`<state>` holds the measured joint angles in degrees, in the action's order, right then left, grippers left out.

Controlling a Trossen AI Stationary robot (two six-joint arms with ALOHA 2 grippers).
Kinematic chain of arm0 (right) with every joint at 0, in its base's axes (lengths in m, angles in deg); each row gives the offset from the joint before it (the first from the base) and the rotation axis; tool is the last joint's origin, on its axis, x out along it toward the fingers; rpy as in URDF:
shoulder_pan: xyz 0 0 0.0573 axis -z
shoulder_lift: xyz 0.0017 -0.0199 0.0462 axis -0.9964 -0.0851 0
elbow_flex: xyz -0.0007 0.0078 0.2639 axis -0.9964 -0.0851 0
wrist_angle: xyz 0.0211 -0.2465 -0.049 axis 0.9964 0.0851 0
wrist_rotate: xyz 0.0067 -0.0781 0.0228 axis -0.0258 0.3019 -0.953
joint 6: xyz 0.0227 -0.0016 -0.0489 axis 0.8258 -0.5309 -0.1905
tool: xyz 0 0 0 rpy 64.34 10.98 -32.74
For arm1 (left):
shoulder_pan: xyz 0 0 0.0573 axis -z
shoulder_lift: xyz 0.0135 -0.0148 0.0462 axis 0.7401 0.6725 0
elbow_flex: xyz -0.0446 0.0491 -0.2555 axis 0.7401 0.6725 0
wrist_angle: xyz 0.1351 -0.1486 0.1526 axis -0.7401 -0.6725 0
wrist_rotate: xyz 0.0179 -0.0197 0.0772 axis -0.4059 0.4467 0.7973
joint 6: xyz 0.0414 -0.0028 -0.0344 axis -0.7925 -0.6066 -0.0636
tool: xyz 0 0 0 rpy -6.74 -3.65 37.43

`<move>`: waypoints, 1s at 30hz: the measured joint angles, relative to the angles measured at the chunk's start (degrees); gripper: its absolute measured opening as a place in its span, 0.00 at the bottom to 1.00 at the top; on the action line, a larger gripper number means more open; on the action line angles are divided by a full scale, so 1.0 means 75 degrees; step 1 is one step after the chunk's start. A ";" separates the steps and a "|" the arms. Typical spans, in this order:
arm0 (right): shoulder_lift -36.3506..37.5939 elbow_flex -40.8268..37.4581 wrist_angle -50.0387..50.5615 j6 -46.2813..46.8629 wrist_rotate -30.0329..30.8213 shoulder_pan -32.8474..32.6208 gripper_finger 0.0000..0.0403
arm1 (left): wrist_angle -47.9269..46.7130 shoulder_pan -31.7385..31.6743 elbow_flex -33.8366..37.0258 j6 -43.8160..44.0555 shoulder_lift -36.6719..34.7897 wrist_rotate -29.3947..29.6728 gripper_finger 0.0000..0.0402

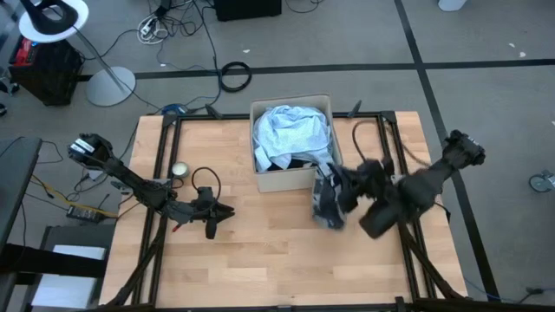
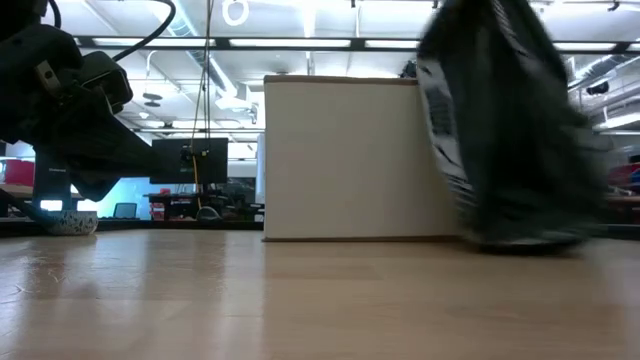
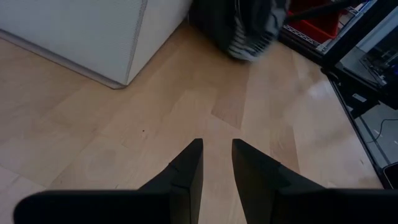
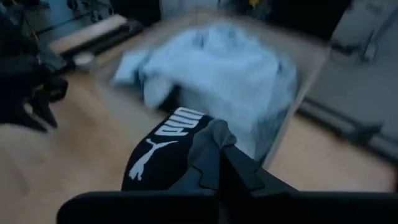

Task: Sort clothes
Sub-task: Put the gray underwear into the white laundry bin

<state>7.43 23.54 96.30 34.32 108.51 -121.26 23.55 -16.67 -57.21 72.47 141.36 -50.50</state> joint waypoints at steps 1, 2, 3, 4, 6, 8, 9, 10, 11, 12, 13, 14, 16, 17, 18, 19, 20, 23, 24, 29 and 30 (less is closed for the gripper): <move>0.0006 0.0264 -0.0028 -0.0498 0.0115 0.0198 0.00 | 0.0000 -0.0003 0.0000 0.0000 -0.0001 0.0002 0.22; 0.0007 0.0546 -0.0113 -0.1026 0.0177 0.0407 0.00 | 0.0009 -0.0003 0.0000 0.0000 -0.0001 0.0013 0.22; -0.0007 0.0807 -0.0262 -0.1621 0.0186 0.0632 0.00 | 0.0025 -0.0003 0.0000 0.0000 0.0000 0.0028 0.22; -0.0030 0.1087 -0.0449 -0.2251 0.0186 0.0866 0.00 | 0.0035 -0.0002 0.0000 0.0000 0.0000 0.0050 0.22; -0.0061 0.1628 -0.1034 -0.3600 0.0178 0.1317 0.00 | 0.0042 -0.0002 0.0000 0.0000 0.0001 0.0058 0.22; -0.0063 0.2103 -0.1885 -0.5132 0.0047 0.1813 0.00 | 0.0047 0.0000 0.0000 0.0000 0.0001 0.0061 0.22; -0.0060 0.2305 -0.2478 -0.5937 -0.0107 0.2082 0.00 | 0.0050 0.0000 0.0000 0.0000 0.0001 0.0064 0.22; -0.0057 0.2468 -0.3080 -0.6745 -0.0307 0.2363 0.00 | 0.0055 -0.0003 0.0000 0.0000 0.0000 0.0067 0.22; -0.0062 0.2620 -0.3706 -0.7522 -0.0542 0.2628 0.00 | 0.0083 -0.0001 0.0000 0.0000 -0.0001 0.0072 0.22; -0.0066 0.2748 -0.4380 -0.8253 -0.0807 0.2881 0.00 | 0.0101 -0.0003 0.0000 0.0000 0.0000 0.0073 0.22; -0.0066 0.2838 -0.5059 -0.8964 -0.1090 0.3140 0.00 | 0.0100 -0.0002 0.0000 0.0000 0.0001 0.0075 0.22; -0.0063 0.2900 -0.5777 -0.9606 -0.1410 0.3397 0.00 | 0.0099 -0.0002 -0.0003 -0.0002 0.0001 0.0073 0.22; -0.0057 0.2935 -0.7080 -1.0684 -0.2107 0.3882 0.00 | 0.0099 -0.0003 -0.0002 0.0000 0.0001 0.0076 0.22; -0.0060 0.2935 -0.7606 -1.1086 -0.2416 0.4093 0.00 | 0.0098 -0.0002 -0.0001 -0.0001 0.0001 0.0073 0.22; -0.0066 0.2935 -0.8074 -1.1380 -0.2659 0.4276 0.00 | 0.0094 -0.0003 -0.0001 -0.0003 0.0001 0.0075 0.22; -0.0074 0.2933 -0.8428 -1.1576 -0.2815 0.4446 0.00 | 0.0093 -0.0002 -0.0002 -0.0010 0.0000 0.0073 0.22; -0.0088 0.2933 -0.8710 -1.1714 -0.2937 0.4615 0.00 | 0.0093 -0.0003 -0.0003 -0.0045 -0.0001 0.0076 0.22; -0.0161 0.2935 -0.9021 -1.1974 -0.3172 0.5042 0.00 | 0.0093 0.0000 0.0000 -0.0175 0.0001 0.0073 0.22; -0.0203 0.2935 -0.8994 -1.1978 -0.3274 0.5163 0.00 | 0.0093 -0.0002 0.0000 -0.0175 0.0001 0.0076 0.22; -0.0538 0.2931 -0.8341 -1.1484 -0.3998 0.5543 0.00 | 0.0085 -0.0003 -0.0003 -0.0201 0.0001 0.0073 0.22; -0.0643 0.2930 -0.8166 -1.1363 -0.4106 0.5591 0.00 | 0.0082 -0.0003 -0.0003 -0.0204 0.0001 0.0073 0.22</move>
<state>2.61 45.51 35.06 -50.90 77.72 -79.33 24.16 -16.69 -57.23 70.94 141.37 -49.95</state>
